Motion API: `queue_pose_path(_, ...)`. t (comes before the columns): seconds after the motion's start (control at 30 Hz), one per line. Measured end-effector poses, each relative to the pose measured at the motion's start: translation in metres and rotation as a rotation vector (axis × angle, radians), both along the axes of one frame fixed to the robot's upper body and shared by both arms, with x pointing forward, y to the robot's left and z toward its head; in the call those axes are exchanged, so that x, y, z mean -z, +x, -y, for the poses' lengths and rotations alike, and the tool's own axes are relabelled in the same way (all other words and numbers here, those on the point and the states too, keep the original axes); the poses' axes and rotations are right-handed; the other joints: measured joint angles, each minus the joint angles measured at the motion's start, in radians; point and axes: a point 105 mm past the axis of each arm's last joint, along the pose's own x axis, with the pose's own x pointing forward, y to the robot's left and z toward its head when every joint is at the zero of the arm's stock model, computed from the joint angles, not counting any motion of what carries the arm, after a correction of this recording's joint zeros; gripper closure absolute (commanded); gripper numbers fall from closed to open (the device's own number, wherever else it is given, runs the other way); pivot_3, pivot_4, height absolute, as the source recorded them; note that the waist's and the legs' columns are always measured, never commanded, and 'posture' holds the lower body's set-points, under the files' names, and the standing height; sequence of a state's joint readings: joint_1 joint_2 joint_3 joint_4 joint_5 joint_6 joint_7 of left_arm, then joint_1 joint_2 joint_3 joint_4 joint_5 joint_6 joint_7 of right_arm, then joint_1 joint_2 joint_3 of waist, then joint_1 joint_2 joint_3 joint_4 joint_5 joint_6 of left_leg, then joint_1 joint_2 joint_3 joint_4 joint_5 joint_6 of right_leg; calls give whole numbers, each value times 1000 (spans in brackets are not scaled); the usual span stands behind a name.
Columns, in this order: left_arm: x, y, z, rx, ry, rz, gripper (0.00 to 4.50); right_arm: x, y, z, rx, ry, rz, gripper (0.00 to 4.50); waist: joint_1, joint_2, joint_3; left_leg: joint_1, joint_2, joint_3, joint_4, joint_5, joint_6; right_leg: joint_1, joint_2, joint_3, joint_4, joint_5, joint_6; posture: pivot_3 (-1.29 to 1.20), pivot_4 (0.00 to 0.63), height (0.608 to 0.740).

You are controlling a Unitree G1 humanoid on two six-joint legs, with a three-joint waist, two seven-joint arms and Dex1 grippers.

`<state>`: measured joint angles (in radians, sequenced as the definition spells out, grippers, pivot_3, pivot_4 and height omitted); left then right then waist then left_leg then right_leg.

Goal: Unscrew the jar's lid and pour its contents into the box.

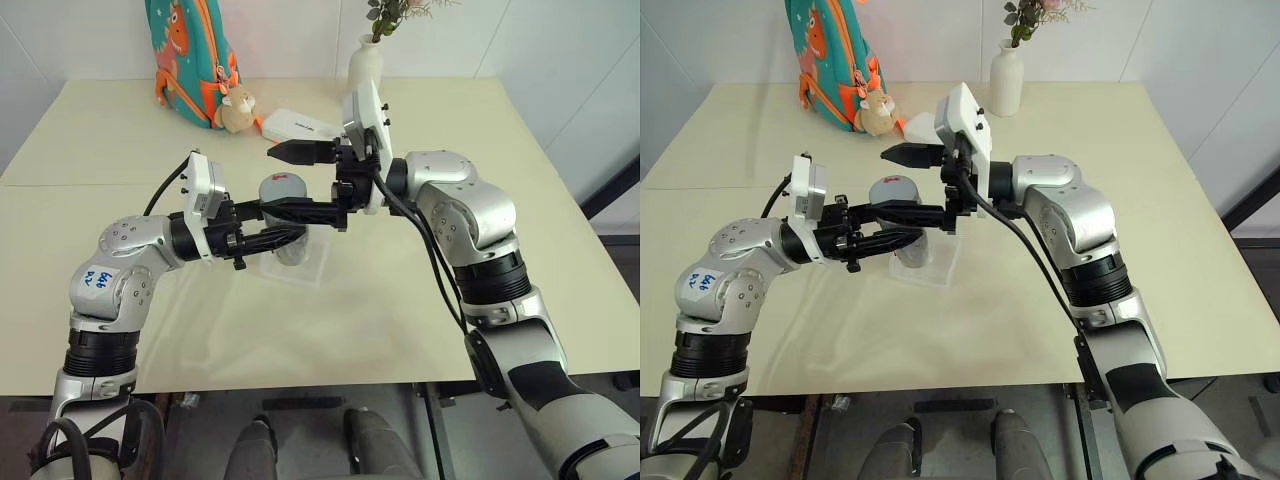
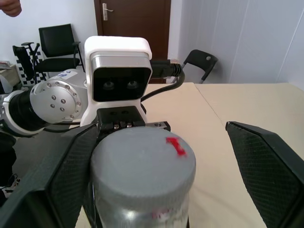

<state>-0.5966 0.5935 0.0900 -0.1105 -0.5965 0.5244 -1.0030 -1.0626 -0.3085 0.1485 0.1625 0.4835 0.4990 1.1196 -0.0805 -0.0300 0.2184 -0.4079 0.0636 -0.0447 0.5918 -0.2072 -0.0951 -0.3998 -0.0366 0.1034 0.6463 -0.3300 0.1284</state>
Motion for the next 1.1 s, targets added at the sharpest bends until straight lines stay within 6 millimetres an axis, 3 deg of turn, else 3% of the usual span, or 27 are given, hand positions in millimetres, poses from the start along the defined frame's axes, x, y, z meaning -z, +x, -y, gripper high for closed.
queue_pose_path(1.1,-2,0,-3,-14,2,14,2549,10,5,17,-9,-38,-43,15,0,0,0,0,0,0,0,0,0,0,0,0,0,0,0,0,150,740)
